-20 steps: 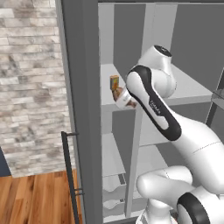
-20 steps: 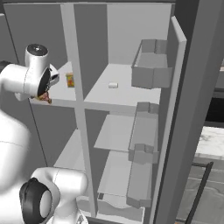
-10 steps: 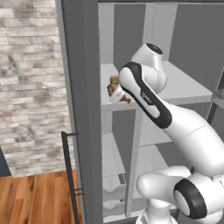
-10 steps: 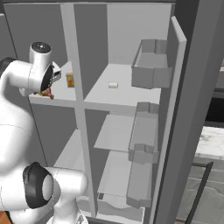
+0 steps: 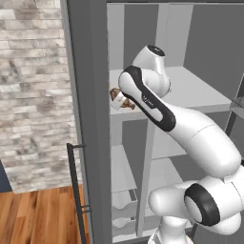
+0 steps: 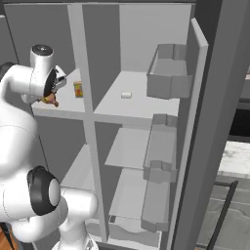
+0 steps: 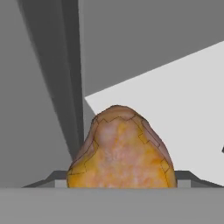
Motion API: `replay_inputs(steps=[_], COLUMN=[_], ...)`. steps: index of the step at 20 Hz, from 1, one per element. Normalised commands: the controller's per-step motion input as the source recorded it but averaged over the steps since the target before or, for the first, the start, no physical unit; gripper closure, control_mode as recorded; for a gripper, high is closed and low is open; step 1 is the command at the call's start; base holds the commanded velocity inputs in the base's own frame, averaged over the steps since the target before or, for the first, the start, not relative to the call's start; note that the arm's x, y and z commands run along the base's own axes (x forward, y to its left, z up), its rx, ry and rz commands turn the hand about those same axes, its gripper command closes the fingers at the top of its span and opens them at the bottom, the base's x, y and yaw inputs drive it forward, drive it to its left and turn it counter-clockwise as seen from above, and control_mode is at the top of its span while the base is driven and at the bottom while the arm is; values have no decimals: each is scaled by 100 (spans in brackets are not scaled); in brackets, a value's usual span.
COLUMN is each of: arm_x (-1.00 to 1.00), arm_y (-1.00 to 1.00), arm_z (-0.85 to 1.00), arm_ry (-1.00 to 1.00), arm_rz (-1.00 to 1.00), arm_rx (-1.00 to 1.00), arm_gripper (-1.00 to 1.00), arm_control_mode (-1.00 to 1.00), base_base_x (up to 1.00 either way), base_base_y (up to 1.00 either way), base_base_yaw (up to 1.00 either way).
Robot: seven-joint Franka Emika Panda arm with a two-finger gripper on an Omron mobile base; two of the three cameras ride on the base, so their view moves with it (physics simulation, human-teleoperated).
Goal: There's a chicken drumstick in the fridge that needs to be moved to the freezer for freezing. Pick up the chicken drumstick from the fridge, place it on any shelf in the freezer, and close the fridge and freezer doors when done.
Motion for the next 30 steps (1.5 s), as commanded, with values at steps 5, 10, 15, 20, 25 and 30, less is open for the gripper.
replay_inputs(steps=[5,10,15,20,25,30], arm_x=[36,26,14,16,23,29], arm_y=[3,0,0,0,3,3], arm_z=[0,-3,-23,-27,-16,-10], arm_ry=[0,0,0,0,0,3], arm_rz=[-6,0,0,0,0,0], arm_rx=[-1,0,0,0,0,0], arm_gripper=[100,100,100,100,100,100], arm_control_mode=[-100,-100,-100,-100,-100,-100], base_base_x=[0,0,0,0,0,0], base_base_y=[0,0,0,0,0,0], base_base_yaw=[0,0,0,0,0,0])
